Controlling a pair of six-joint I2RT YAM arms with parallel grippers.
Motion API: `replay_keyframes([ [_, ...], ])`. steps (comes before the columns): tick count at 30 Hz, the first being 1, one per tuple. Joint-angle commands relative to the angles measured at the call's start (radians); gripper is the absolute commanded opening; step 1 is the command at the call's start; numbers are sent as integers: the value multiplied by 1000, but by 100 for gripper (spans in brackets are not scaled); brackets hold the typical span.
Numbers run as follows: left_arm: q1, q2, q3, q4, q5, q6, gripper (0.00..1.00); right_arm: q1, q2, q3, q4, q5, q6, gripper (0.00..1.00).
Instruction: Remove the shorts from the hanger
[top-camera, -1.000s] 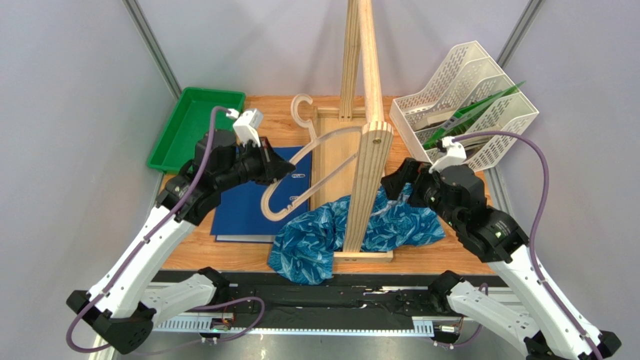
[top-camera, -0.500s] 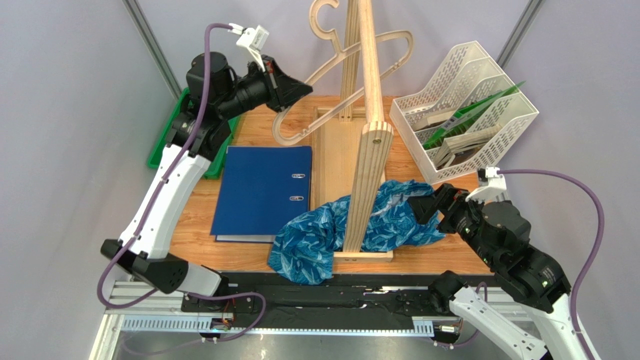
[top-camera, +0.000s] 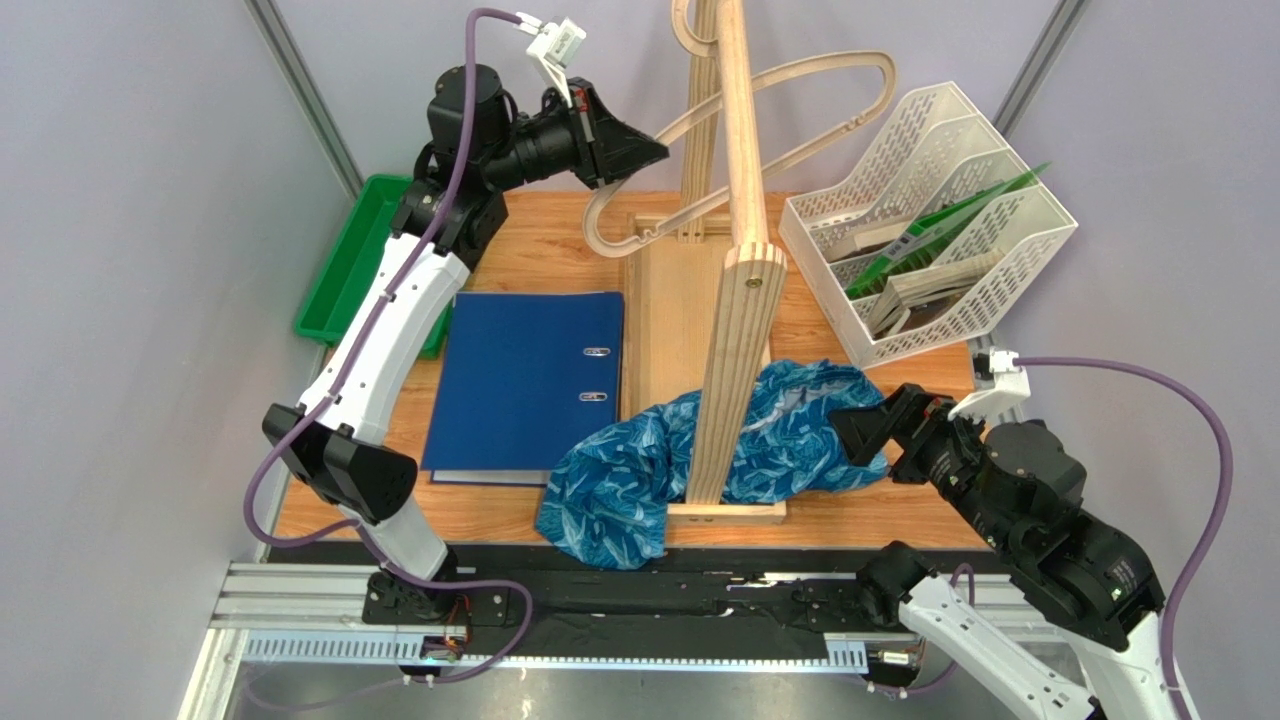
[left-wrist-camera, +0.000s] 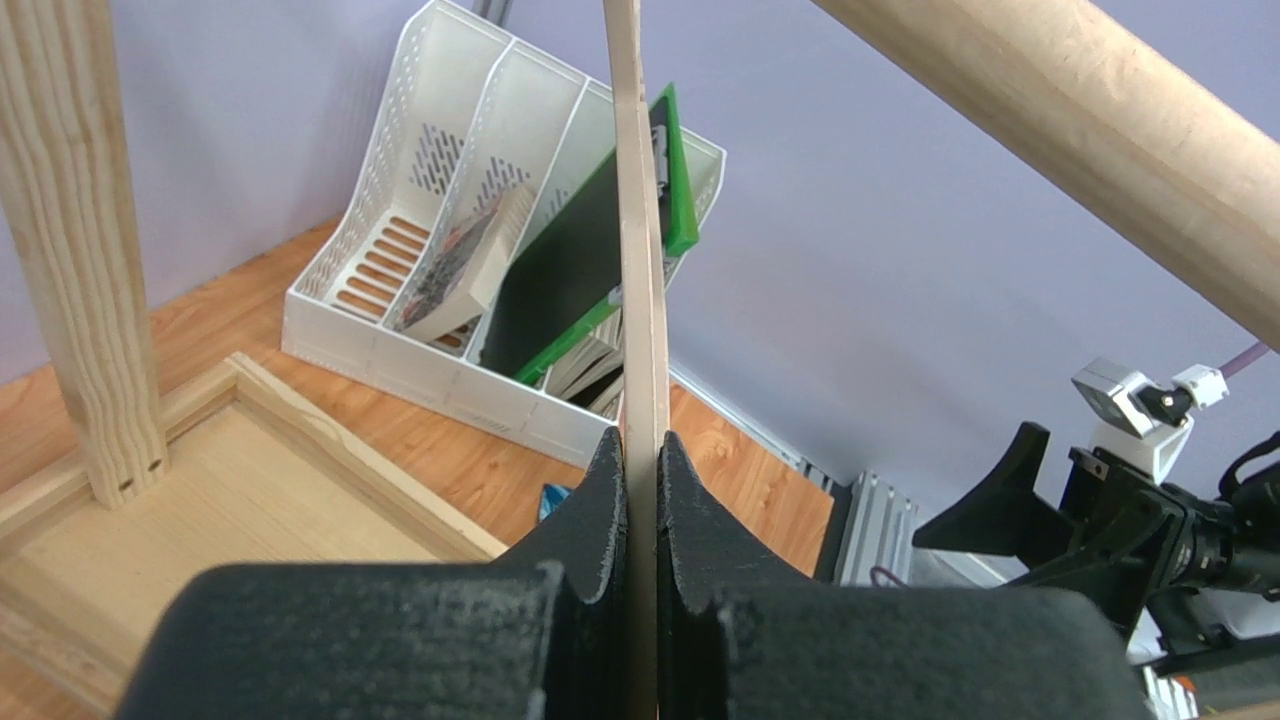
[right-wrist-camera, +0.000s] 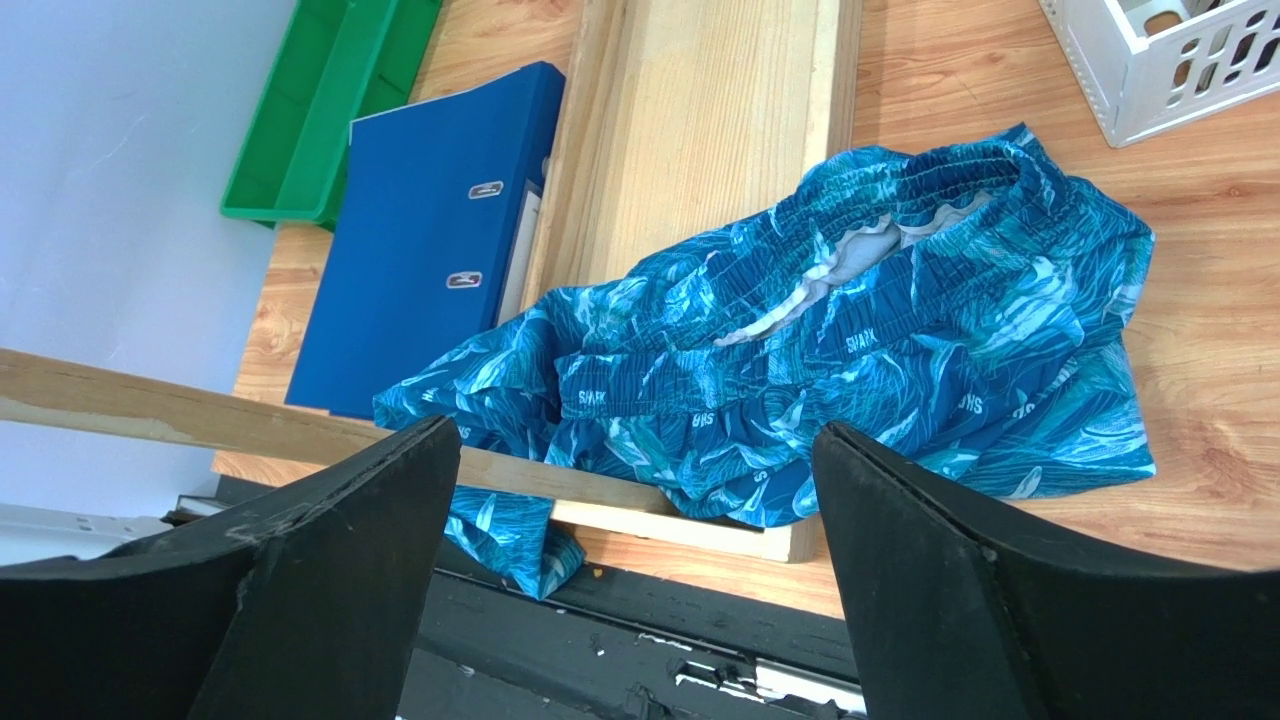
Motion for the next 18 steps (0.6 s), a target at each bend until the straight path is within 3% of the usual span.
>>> replay_keyframes([
  [1,1,-7,47,53,61,13,0,1,-11,30,-3,-1,10,93],
  [7,2,35,91,21,124,39,0,1,-8,26,11,-12,15,93],
  [10,1,92,176,-97,135,83,0,1,-6,27,8,-16,18,92],
  [18,1,147,247,-186,129,168,0,-1,-12,30,-6,-7,13,92],
])
